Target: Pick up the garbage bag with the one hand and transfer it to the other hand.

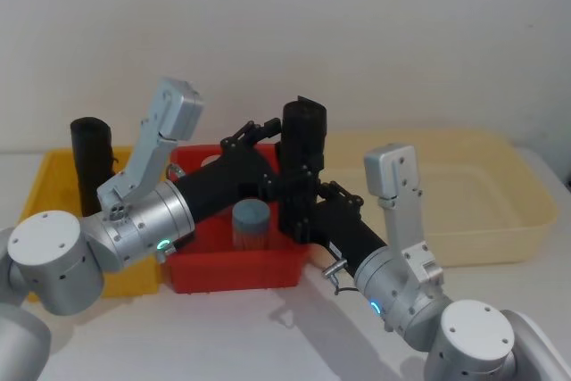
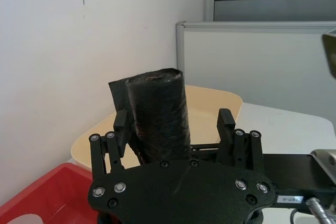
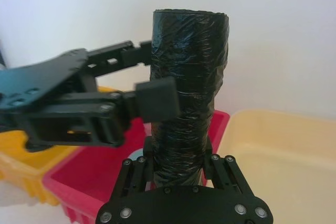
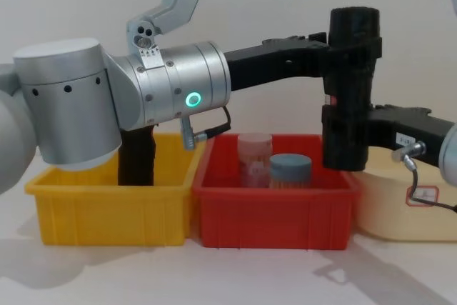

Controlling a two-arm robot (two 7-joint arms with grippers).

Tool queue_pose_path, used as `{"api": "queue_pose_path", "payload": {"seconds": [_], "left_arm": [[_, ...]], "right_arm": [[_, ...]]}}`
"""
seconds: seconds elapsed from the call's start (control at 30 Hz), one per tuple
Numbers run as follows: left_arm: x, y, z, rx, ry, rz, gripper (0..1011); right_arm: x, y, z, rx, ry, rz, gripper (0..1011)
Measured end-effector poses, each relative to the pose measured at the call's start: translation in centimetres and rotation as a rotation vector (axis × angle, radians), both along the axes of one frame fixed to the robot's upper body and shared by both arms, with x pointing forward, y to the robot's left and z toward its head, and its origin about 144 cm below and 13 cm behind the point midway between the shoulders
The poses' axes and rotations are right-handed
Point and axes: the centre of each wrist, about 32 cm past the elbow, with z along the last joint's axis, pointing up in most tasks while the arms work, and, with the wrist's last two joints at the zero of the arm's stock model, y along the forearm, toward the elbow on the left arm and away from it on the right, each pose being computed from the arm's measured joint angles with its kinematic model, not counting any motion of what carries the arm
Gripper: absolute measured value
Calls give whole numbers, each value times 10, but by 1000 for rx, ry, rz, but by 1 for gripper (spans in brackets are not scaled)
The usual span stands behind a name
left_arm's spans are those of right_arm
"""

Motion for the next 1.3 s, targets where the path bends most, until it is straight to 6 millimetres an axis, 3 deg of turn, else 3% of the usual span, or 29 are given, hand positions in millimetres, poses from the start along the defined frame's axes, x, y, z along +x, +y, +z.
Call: {"api": "queue_pose_path", "payload": {"seconds": [0.37,1.3], "left_arm": [[0,0,0,0,0,0,1001],[0,0,0,0,0,0,1001]], "right_arm": [[13,-6,-2,-8,24,-77,496],[50,-48,12,36,69,-362,496]]}}
